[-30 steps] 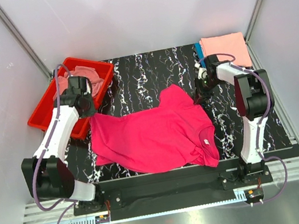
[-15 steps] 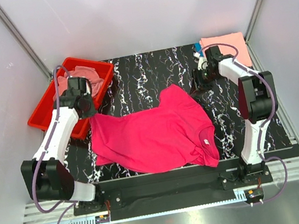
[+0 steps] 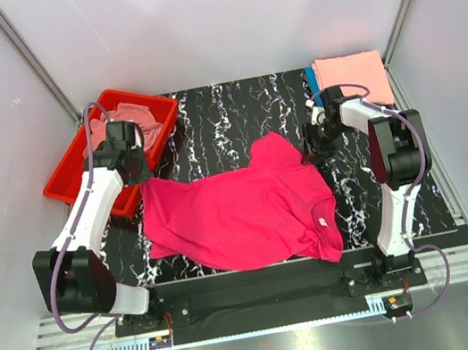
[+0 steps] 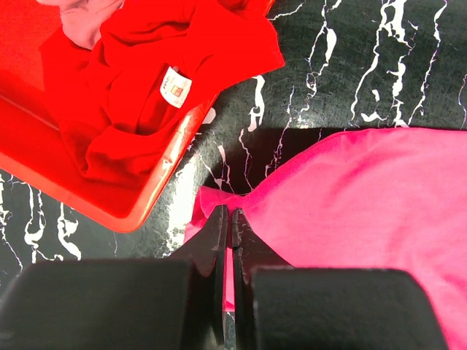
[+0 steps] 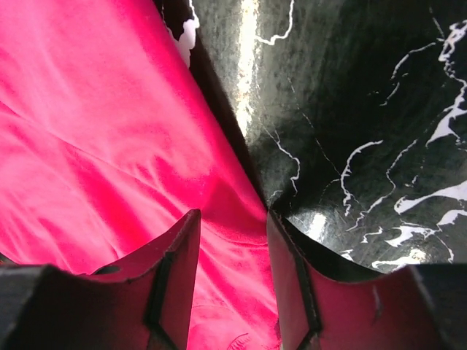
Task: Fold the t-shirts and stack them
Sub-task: Flatten the tshirt out
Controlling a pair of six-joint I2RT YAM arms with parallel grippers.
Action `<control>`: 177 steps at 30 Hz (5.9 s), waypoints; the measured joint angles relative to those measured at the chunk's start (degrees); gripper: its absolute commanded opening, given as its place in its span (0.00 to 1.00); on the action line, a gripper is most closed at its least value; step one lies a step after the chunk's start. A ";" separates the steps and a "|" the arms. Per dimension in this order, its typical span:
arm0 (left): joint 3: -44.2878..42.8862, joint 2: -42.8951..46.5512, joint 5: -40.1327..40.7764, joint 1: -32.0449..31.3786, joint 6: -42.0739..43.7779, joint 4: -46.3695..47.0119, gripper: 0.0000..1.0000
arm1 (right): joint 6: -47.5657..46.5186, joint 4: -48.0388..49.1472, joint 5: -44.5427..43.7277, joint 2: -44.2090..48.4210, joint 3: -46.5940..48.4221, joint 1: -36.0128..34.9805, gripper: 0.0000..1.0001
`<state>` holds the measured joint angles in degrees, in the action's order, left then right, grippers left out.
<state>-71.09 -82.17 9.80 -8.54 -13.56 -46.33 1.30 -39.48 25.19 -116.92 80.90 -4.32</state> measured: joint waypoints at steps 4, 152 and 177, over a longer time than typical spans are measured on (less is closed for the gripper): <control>0.17 0.00 0.00 0.00 0.00 0.31 0.00 | -0.02 -0.24 0.35 0.02 -0.04 0.33 0.49; -43.60 -49.77 -7.76 0.28 15.47 23.80 0.00 | -18.21 45.86 -17.73 -4.42 9.44 7.17 0.00; -43.76 -53.59 -4.50 0.31 17.05 34.03 0.00 | -16.46 46.07 -19.52 -10.49 16.57 7.37 0.00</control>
<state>-114.85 -135.76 5.30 -8.23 3.49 -12.29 -15.16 6.59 5.67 -127.42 97.47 3.05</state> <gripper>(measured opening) 0.020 0.010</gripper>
